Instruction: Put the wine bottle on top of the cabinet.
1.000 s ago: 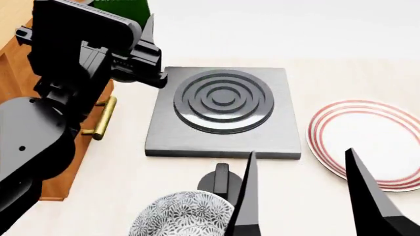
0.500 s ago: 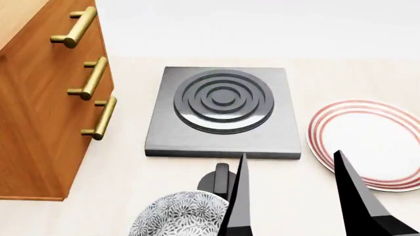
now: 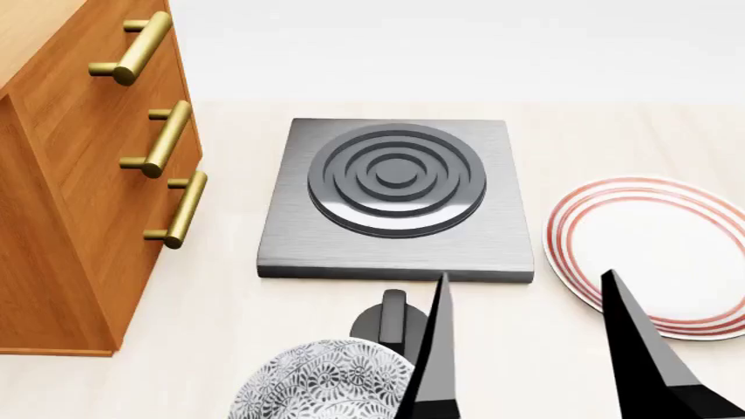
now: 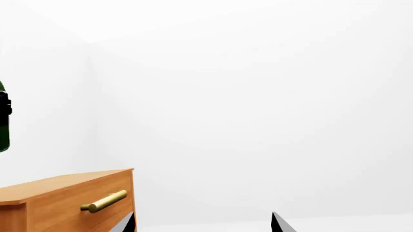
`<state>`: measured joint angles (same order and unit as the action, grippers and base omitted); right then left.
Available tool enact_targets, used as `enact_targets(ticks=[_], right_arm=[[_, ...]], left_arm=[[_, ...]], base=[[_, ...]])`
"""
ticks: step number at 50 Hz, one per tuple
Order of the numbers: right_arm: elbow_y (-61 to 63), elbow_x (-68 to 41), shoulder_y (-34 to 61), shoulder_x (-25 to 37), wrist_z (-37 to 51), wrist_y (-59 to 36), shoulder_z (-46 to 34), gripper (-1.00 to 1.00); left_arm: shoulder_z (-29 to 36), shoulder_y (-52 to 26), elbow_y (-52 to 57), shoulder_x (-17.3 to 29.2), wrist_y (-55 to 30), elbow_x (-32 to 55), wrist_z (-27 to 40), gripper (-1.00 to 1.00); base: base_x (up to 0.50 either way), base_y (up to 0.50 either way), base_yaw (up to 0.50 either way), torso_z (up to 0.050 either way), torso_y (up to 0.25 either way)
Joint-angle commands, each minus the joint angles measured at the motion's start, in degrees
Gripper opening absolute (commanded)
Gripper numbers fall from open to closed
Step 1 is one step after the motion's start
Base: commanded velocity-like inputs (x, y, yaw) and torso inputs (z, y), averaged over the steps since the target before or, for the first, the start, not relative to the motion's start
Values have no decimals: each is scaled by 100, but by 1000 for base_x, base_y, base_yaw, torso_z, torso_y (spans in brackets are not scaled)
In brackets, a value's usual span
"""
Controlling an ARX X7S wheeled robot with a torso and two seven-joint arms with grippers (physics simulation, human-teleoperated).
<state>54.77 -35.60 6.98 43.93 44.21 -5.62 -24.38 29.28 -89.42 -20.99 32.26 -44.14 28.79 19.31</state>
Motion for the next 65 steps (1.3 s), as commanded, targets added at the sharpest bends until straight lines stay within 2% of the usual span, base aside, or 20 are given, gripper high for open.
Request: enact_targets(ticks=[1, 5, 17, 36, 65], right_arm=[[-49, -2, -30, 16, 0, 63, 4, 100], [-21, -21, -17, 33, 25, 46, 10, 100], [-37, 6, -42, 33, 13, 76, -30, 100], [-56, -5, 2, 32, 26, 68, -67, 100], [-102, -35, -8, 74, 32, 145, -59, 100]], left_arm=[[-660, -15, -333, 33, 192, 433, 82, -100], [-787, -55, -392, 13, 169, 574, 14, -100], [-608, -306, -521, 44, -74, 557, -222, -100], [-385, -256, -844, -77, -104, 516, -495, -100], [-354, 701, -1429, -406, 667, 440, -531, -100]], base=[[0, 0, 0, 0, 0], [0, 0, 0, 0, 0], [0, 0, 0, 1, 2], [0, 0, 0, 0, 1], [0, 0, 0, 0, 1]])
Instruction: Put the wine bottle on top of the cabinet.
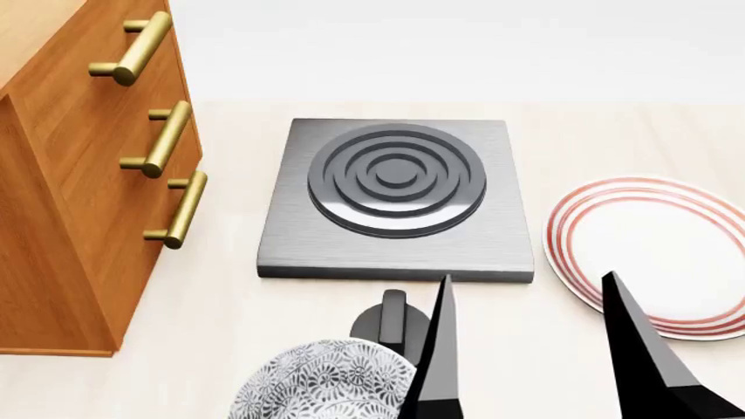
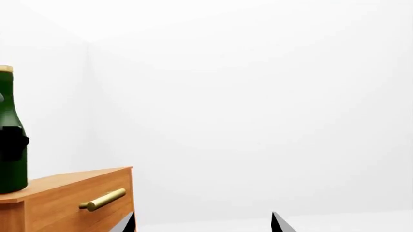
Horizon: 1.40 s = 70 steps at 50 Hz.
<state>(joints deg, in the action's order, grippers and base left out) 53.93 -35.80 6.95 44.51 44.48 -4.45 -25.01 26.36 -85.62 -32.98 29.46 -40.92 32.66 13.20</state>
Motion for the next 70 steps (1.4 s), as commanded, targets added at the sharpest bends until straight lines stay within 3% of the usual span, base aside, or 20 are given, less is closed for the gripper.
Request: enact_targets(ticks=[1, 19, 37, 38, 70], right_arm=[[-16, -17, -4, 17, 5, 29, 3, 100], [-75, 14, -19, 2, -29, 81, -41, 100], [-47, -11, 10, 24, 0, 68, -51, 100], [-56, -3, 5, 23, -5, 77, -53, 100], [-57, -27, 30, 46, -11, 121, -86, 100]], left_arm=[[-68, 349, -143, -109, 286, 76, 113, -100], [-232, 930, 9, -10, 457, 207, 235, -100], [-149, 789, -268, -166, 548, 126, 141, -100], [-135, 758, -386, -191, 626, 89, 106, 100], [-173, 834, -133, -89, 493, 131, 245, 100]], base=[[0, 0, 0, 0, 0], [1, 0, 0, 0, 0], [0, 0, 0, 0, 0], [0, 0, 0, 0, 0], [0, 0, 0, 0, 0]])
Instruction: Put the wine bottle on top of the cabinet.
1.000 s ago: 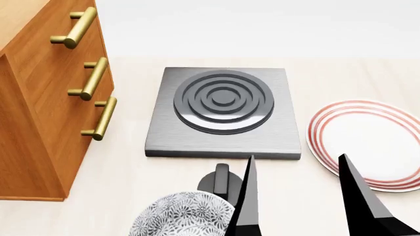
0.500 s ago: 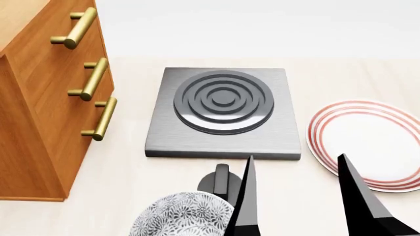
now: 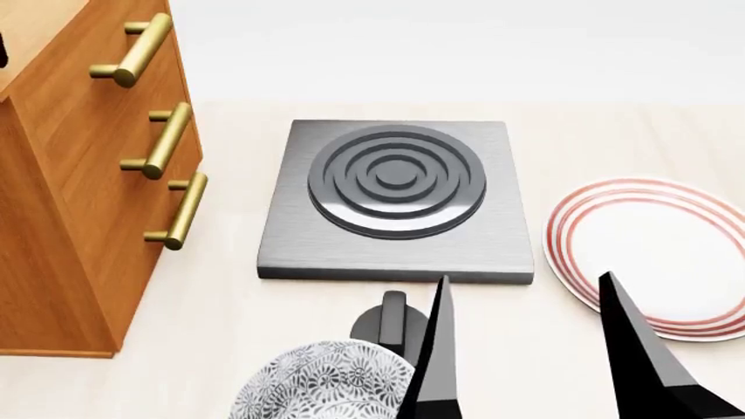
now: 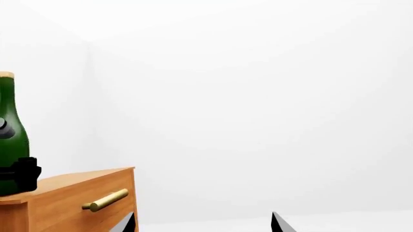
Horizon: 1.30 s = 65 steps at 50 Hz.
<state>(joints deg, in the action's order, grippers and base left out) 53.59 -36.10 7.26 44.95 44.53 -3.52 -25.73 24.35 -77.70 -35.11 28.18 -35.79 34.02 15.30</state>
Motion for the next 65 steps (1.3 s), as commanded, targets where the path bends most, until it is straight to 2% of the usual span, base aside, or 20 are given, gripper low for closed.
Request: enact_targets(ticks=[1, 20, 39, 56, 65], right_arm=[[-19, 3, 2, 2, -14, 25, -17, 100], [2, 11, 50, -14, 1, -21, -84, 100], [39, 23, 86, -15, 5, -49, -146, 100], [229, -1, 195, 35, 82, -146, -175, 100], [310, -48, 221, 101, 161, -156, -136, 100]], left_arm=[[35, 37, 116, 45, -42, -12, 61, 100], [68, 292, 947, 324, -153, -8, 227, 100], [264, 451, 3295, 992, -855, 22, 664, 100], [-96, 1925, 5753, 1457, -720, 399, 1585, 100], [-234, 2408, 6948, 1444, -845, 825, 2029, 100]], base=[[0, 0, 0, 0, 0], [0, 0, 0, 0, 0], [0, 0, 0, 0, 0], [0, 0, 0, 0, 0], [0, 0, 0, 0, 0]])
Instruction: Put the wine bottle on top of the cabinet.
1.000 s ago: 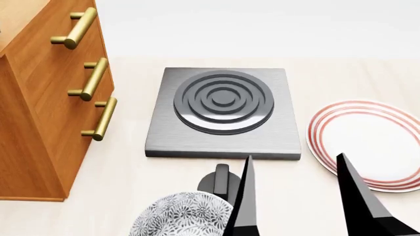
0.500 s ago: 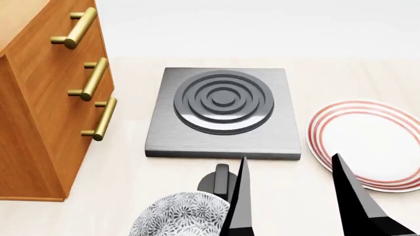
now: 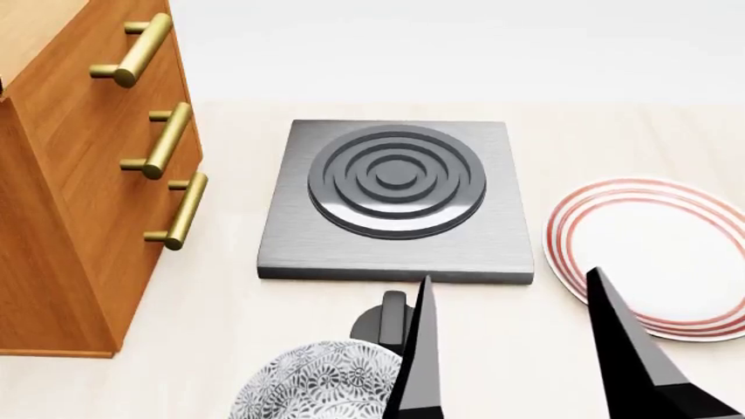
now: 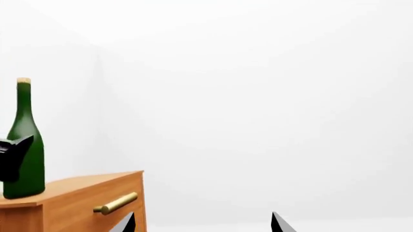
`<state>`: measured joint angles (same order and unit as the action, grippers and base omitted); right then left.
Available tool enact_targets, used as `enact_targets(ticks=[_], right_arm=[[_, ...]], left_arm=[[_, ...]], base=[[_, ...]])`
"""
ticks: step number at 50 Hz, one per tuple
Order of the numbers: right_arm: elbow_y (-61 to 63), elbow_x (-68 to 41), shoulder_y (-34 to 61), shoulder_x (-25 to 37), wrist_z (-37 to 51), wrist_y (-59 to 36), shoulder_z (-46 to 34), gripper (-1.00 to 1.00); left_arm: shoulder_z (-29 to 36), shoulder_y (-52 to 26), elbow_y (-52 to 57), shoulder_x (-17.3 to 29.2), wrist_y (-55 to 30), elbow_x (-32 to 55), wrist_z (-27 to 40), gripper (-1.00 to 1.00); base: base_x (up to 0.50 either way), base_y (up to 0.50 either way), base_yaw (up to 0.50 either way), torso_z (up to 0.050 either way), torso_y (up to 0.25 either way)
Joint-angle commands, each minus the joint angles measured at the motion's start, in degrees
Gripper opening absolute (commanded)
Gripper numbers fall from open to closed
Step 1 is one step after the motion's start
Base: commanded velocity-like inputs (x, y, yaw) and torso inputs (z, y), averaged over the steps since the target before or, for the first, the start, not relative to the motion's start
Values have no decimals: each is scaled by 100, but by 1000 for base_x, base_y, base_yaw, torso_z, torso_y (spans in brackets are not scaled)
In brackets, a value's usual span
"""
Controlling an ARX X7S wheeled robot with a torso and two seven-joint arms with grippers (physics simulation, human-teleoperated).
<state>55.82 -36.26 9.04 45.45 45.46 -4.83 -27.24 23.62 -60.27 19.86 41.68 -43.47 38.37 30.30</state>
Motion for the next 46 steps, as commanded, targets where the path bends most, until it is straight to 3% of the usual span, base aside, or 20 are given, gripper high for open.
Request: enact_targets(ticks=[1, 11, 16, 21, 27, 33, 39, 46], right_arm=[[93, -29, 44, 53, 76, -29, 13, 100], [121, -50, 101, 57, 104, -49, -31, 100], [116, -50, 136, 35, 83, -48, -78, 100], [103, -26, 145, 34, 81, -51, -109, 100], [88, 34, 201, -30, 44, -109, -227, 100], [106, 91, 306, -112, 7, -236, -384, 100], [146, 86, 352, -121, 40, -284, -426, 100], [176, 95, 399, -132, 54, -299, -484, 100]], left_arm=[[7, 631, 1584, 141, -213, 267, 581, 100], [55, 999, 2872, -44, -478, 654, 1244, 100], [81, 1520, 3290, -195, -212, 754, 1442, 100], [315, 1927, 3615, -208, -138, 543, 1635, 100], [566, 2943, 3796, -193, 617, -21, 1703, 100], [968, 2824, 4004, -95, 637, -76, 2021, 100], [2083, 2259, 4008, 360, 1193, 49, 2807, 100], [3660, 983, 4009, 958, 1849, 427, 3784, 100]], base=[[0, 0, 0, 0, 0], [0, 0, 0, 0, 0], [0, 0, 0, 0, 0], [0, 0, 0, 0, 0], [0, 0, 0, 0, 0], [0, 0, 0, 0, 0], [0, 0, 0, 0, 0], [0, 0, 0, 0, 0]])
